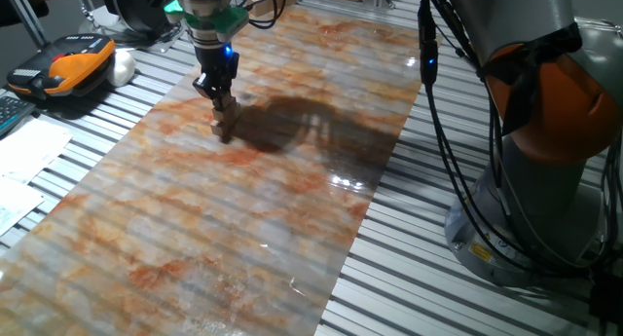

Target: Stack the blocks into a pyramid shape

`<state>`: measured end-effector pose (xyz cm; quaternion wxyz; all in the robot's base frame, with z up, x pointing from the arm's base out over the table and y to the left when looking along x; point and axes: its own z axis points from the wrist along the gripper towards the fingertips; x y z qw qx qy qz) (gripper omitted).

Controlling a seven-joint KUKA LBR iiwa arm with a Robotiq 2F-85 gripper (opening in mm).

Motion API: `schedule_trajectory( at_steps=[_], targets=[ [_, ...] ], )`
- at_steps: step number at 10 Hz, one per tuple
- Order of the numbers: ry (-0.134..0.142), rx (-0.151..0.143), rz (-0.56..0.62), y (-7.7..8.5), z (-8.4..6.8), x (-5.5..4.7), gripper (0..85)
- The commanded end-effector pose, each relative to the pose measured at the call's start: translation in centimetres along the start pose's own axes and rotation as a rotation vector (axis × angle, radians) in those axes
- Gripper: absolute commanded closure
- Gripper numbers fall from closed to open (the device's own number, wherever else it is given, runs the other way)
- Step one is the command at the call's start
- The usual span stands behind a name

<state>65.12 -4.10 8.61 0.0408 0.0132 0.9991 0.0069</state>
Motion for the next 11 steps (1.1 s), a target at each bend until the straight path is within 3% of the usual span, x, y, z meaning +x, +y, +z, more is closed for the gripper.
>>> schedule_trajectory(
  at_steps=[1,8,9,11],
  targets=[
    [-0.001,0.0,0.0,-0.02,-0.02,0.01,85.0],
    [-0.001,-0.003,0.003,-0.13,-0.14,0.01,85.0],
    [-0.003,-0.003,0.006,-0.13,-0.13,0.02,68.0],
    [-0.009,0.001,0.014,-0.06,-0.03,0.0,68.0]
  ],
)
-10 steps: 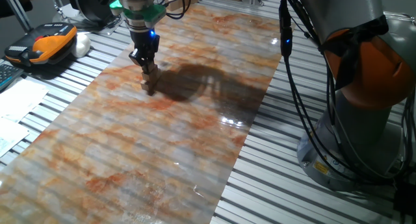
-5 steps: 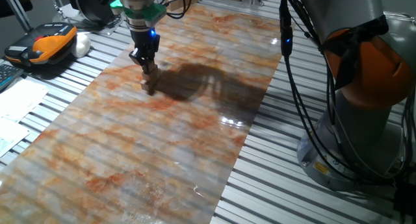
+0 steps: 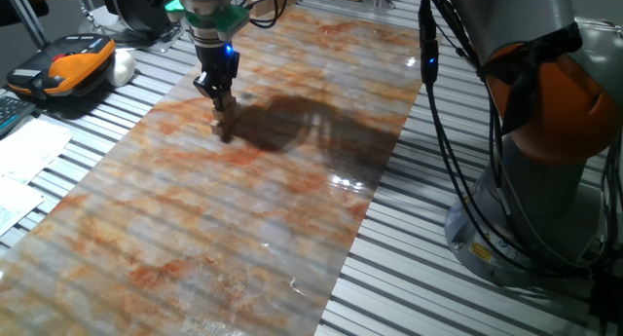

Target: Stack the blocks into a pyramid shape

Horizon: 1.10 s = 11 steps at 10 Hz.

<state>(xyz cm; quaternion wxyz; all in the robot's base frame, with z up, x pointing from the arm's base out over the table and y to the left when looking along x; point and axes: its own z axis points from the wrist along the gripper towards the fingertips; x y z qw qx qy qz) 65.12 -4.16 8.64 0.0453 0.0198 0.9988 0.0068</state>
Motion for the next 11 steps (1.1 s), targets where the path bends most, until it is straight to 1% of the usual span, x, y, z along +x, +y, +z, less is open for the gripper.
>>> schedule_trajectory(
  at_steps=[1,4,5,8,9,11],
  targets=[
    [0.0,0.0,0.002,0.0,0.03,0.0,68.0],
    [-0.006,0.006,0.011,0.02,0.11,-0.02,68.0],
    [-0.009,0.006,0.019,0.02,0.11,-0.02,51.0],
    [-0.009,0.01,0.028,0.04,0.12,-0.03,51.0],
    [-0.011,0.013,0.035,0.04,0.14,-0.03,34.0],
    [-0.019,0.022,0.052,0.09,0.18,-0.04,34.0]
  ],
)
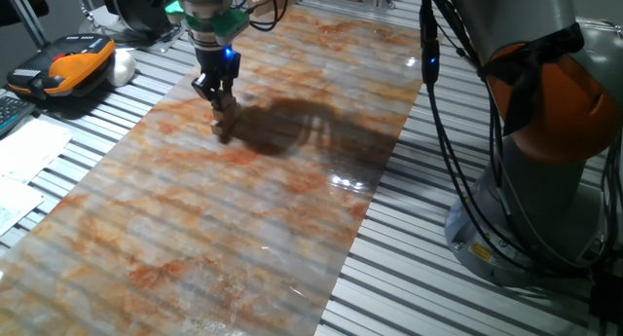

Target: Stack the blocks into a pyramid shape

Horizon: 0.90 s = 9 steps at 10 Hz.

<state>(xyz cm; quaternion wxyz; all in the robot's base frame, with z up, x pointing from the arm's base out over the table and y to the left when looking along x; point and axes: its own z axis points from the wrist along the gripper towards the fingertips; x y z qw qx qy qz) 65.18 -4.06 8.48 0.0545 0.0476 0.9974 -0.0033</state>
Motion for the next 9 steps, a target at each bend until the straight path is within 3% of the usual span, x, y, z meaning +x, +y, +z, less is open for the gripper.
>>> schedule_trajectory(
  at_steps=[1,3,5,6,9],
  targets=[
    [-0.004,0.002,0.005,0.0,0.0,0.0,34.0],
    [-0.005,0.009,0.013,-0.3,-0.2,0.0,34.0],
    [0.009,-0.013,0.027,-1.3,-1.8,0.0,34.0],
    [0.014,-0.008,0.031,-1.3,-2.6,-0.1,34.0],
    [0.031,-0.015,0.061,-0.7,-3.7,-0.1,34.0]
  ],
)
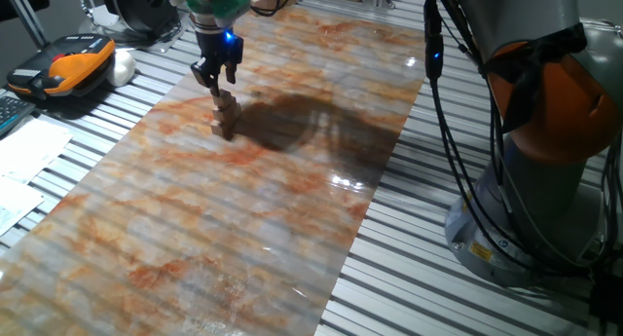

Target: Stack the blocks into a pyramid shape

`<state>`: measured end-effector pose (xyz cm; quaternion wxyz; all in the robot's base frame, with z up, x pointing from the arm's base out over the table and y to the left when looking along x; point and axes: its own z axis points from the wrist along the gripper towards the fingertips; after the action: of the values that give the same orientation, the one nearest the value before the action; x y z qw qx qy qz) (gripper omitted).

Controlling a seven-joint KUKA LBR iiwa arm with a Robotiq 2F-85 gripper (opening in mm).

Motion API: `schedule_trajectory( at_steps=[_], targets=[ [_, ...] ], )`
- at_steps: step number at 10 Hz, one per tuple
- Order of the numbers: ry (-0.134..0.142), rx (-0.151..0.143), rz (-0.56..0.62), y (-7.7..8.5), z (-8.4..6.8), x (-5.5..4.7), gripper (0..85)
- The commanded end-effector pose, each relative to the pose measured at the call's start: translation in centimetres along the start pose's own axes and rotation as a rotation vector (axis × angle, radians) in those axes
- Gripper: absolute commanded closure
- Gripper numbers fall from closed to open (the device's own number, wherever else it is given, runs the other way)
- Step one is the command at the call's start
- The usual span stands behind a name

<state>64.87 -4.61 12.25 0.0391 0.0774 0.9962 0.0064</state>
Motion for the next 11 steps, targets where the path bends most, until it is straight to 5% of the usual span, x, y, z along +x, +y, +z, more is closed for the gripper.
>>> schedule_trajectory(
  at_steps=[1,2,5,7,8,9,11],
  targets=[
    [0.005,0.0,0.003,0.4,-0.3,-0.1,34.0],
    [0.015,-0.003,0.0,0.8,-0.8,-0.2,34.0],
    [0.066,-0.001,-0.026,1.9,-2.5,-0.3,85.0],
    [0.073,-0.038,-0.059,2.0,-2.6,-0.3,85.0],
    [0.042,-0.014,-0.085,2.0,-2.7,-0.3,85.0],
    [0.014,-0.021,-0.085,2.1,-2.9,-0.1,85.0],
    [0.013,-0.024,-0.085,2.6,-3.8,0.5,85.0]
  ],
)
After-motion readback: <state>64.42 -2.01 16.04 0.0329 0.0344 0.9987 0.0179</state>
